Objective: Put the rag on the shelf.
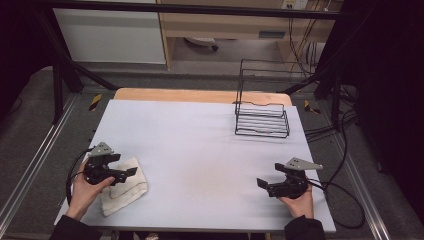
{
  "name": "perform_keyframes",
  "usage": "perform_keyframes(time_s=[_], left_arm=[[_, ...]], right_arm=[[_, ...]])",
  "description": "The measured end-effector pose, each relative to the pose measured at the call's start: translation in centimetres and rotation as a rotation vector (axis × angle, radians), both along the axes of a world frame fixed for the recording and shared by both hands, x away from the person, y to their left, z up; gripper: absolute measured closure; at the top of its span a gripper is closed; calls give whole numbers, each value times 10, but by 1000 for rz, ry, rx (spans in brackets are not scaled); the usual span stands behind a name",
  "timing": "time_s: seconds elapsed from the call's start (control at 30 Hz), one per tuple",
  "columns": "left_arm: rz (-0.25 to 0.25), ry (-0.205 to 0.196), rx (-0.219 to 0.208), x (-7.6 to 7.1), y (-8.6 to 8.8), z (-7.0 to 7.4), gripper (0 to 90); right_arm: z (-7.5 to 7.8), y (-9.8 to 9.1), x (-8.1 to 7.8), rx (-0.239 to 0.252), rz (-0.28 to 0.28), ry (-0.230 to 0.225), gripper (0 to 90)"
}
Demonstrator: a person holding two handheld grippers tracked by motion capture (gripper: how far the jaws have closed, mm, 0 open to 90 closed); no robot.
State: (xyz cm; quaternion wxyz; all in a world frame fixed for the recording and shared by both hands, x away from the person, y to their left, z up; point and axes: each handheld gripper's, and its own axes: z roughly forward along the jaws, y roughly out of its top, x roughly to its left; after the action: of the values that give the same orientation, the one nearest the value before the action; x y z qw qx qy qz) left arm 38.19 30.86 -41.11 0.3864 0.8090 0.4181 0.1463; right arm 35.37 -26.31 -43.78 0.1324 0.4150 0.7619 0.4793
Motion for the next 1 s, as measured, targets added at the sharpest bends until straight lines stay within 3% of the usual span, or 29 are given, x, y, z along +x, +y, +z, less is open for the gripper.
perform_keyframes(time_s=[0.1, 0.4, 0.47, 0.73, 1.0], left_arm=[[2, 1, 33, -5, -6, 4, 179], [-106, 32, 103, -31, -37, -1, 376], [-121, 49, 101, -36, -41, -3, 400], [-144, 77, 122, -48, -52, -9, 531], [-123, 98, 186, -46, -61, -21, 569]], right_arm=[[0, 0, 0, -3, -1, -1, 5], [0, 0, -1, -1, 2, -1, 5], [0, 0, -1, 2, 0, 0, 5], [0, 0, -1, -3, 1, 1, 5], [0, 1, -1, -1, 2, 3, 5]])
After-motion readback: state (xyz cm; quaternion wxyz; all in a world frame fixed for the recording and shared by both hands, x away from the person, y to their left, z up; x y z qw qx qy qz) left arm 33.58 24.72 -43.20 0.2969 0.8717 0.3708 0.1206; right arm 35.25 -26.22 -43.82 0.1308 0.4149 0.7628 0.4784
